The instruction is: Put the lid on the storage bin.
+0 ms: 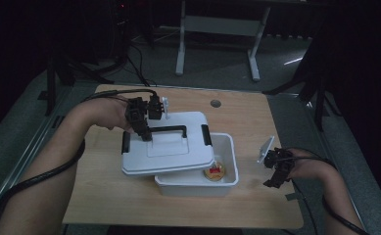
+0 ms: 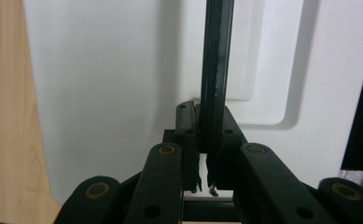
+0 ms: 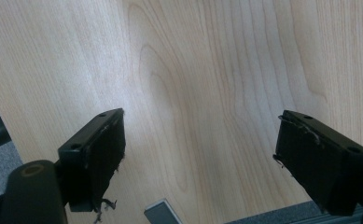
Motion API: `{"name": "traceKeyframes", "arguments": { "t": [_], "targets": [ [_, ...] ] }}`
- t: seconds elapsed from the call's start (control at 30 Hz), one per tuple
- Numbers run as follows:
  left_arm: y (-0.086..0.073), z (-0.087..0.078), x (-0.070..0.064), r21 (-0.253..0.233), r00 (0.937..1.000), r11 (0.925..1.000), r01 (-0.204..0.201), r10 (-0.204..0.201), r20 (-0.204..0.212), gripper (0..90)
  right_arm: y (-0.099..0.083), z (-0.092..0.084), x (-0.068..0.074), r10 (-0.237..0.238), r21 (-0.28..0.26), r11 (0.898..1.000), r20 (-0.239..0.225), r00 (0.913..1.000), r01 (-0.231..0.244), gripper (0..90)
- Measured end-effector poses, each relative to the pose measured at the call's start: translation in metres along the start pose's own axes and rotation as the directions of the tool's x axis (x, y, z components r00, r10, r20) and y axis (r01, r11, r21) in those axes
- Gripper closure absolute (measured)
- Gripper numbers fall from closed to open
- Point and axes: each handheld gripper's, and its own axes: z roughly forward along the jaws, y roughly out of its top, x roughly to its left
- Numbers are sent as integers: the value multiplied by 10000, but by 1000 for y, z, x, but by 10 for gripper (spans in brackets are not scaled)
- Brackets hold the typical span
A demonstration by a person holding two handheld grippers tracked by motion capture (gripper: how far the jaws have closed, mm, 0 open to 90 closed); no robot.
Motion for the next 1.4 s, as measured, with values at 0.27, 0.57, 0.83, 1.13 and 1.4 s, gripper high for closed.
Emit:
{"name": "traceKeyframes", "arguments": {
  "t": [0.27, 0.57, 0.83, 1.13, 1.4],
  "targets": [
    [38, 4, 0, -67, 9984, 9984, -554, 555, 95, 834, -6, -1, 0, 75, -25, 10000, 10, 10000, -75, 155],
    [62, 17, -1, -121, 9958, 9961, -872, 875, 262, 834, -10, 0, -1, 126, -12, 9999, -34, 9999, -126, 155],
    [71, 37, 1, -69, 9931, 9951, -982, 985, 643, 834, -8, 2, 0, 30, 12, 10000, -102, 9999, -30, 155],
    [77, 51, -1, 41, 9897, 9937, -1122, 1113, 904, 834, -5, 7, -1, 55, 190, 9998, -177, 9998, -52, 173],
    [78, 60, 0, 78, 9891, 9940, -1086, 1073, 1005, 834, -4, 10, -2, 77, 176, 9998, -188, 9998, -74, 172]
  ]
}}
